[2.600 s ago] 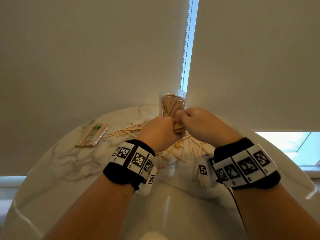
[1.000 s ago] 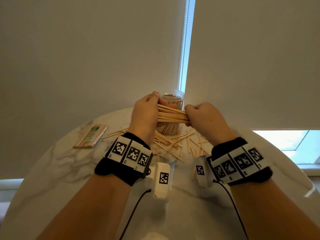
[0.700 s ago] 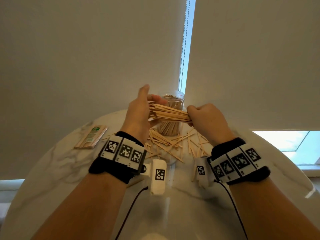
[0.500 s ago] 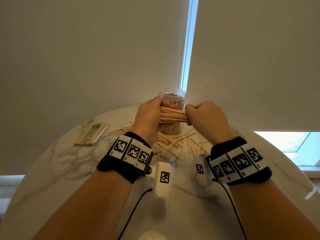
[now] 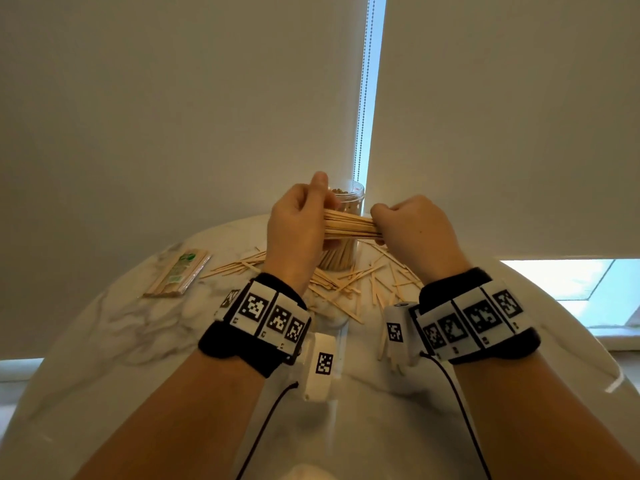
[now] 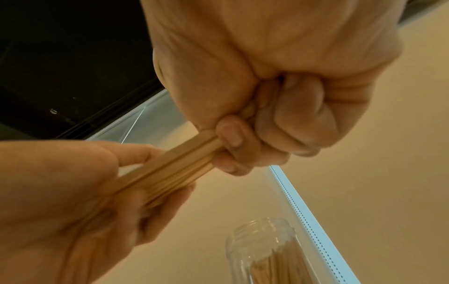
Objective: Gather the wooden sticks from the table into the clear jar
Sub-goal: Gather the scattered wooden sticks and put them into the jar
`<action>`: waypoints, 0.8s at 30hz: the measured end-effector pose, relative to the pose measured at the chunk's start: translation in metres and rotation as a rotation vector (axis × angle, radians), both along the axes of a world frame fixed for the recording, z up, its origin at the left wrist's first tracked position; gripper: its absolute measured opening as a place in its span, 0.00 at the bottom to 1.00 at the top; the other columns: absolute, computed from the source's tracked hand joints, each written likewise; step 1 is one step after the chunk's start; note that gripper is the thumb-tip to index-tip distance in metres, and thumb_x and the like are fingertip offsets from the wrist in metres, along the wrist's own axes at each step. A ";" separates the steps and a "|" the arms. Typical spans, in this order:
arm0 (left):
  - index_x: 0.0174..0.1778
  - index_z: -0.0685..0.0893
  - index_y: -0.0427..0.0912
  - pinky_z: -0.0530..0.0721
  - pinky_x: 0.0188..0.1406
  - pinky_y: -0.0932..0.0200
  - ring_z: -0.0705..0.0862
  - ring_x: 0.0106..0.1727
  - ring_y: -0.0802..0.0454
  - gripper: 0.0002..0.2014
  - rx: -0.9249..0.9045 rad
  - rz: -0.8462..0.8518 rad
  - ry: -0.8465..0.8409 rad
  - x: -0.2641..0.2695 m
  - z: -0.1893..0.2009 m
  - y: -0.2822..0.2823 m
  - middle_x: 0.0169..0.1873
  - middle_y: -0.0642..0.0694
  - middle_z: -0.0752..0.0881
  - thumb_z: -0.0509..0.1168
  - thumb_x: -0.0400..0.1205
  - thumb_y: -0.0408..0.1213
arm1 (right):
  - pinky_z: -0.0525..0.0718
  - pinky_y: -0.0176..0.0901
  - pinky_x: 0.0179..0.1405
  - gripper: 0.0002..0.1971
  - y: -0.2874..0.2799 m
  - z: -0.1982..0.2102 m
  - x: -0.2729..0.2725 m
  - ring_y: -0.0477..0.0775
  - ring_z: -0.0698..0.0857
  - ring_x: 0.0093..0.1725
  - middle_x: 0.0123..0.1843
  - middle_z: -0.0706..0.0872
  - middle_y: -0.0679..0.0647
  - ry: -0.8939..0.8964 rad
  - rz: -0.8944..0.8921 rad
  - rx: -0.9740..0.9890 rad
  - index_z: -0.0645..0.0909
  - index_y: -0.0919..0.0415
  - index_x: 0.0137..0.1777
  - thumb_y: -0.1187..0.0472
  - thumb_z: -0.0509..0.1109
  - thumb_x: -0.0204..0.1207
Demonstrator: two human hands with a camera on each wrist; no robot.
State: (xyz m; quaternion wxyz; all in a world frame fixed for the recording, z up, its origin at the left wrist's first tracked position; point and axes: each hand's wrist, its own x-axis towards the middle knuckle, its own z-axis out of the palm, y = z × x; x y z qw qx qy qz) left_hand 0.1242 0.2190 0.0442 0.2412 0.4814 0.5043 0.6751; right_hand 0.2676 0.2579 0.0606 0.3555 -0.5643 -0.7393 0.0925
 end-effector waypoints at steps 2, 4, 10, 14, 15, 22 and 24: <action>0.40 0.86 0.47 0.90 0.41 0.42 0.89 0.37 0.47 0.23 0.048 0.035 0.155 0.005 -0.003 -0.003 0.34 0.47 0.89 0.59 0.83 0.63 | 0.65 0.41 0.24 0.20 0.001 -0.001 0.001 0.51 0.73 0.25 0.34 0.85 0.60 -0.108 0.018 0.000 0.82 0.64 0.33 0.55 0.59 0.83; 0.36 0.83 0.50 0.84 0.38 0.54 0.85 0.34 0.54 0.21 0.078 0.100 0.295 0.007 -0.004 -0.004 0.29 0.52 0.85 0.60 0.83 0.62 | 0.67 0.41 0.25 0.21 0.000 -0.001 0.004 0.50 0.75 0.24 0.30 0.84 0.55 -0.046 0.046 -0.065 0.81 0.59 0.29 0.56 0.60 0.83; 0.25 0.77 0.46 0.68 0.23 0.71 0.76 0.23 0.60 0.29 0.009 0.274 0.535 -0.002 -0.006 0.000 0.19 0.51 0.75 0.52 0.89 0.56 | 0.84 0.38 0.30 0.16 0.000 -0.003 0.000 0.48 0.83 0.29 0.30 0.84 0.51 0.318 0.101 -0.244 0.80 0.58 0.32 0.52 0.66 0.80; 0.22 0.76 0.44 0.68 0.24 0.62 0.72 0.21 0.57 0.29 -0.045 0.303 0.496 -0.011 -0.009 0.007 0.18 0.51 0.74 0.54 0.89 0.52 | 0.79 0.43 0.31 0.28 -0.006 -0.006 -0.012 0.50 0.83 0.29 0.30 0.88 0.54 0.045 0.099 -0.086 0.87 0.60 0.35 0.41 0.55 0.82; 0.22 0.76 0.44 0.69 0.25 0.60 0.72 0.21 0.55 0.29 -0.032 0.280 0.468 -0.013 -0.011 0.008 0.17 0.51 0.74 0.56 0.89 0.52 | 0.76 0.42 0.29 0.28 -0.005 -0.007 -0.013 0.51 0.83 0.29 0.31 0.87 0.54 0.023 0.079 -0.066 0.87 0.60 0.35 0.42 0.55 0.82; 0.33 0.84 0.45 0.78 0.24 0.59 0.85 0.22 0.50 0.21 0.039 0.014 0.263 -0.010 -0.014 0.006 0.19 0.51 0.81 0.67 0.82 0.58 | 0.74 0.43 0.30 0.26 -0.001 -0.011 -0.011 0.51 0.79 0.26 0.27 0.82 0.54 0.044 0.071 -0.061 0.86 0.63 0.35 0.45 0.57 0.82; 0.34 0.84 0.47 0.80 0.23 0.61 0.85 0.24 0.52 0.19 0.024 -0.009 0.224 -0.006 -0.014 0.004 0.21 0.53 0.83 0.65 0.83 0.58 | 0.73 0.44 0.28 0.25 0.002 -0.009 -0.008 0.53 0.77 0.26 0.26 0.80 0.54 0.022 0.062 -0.035 0.85 0.65 0.33 0.48 0.58 0.82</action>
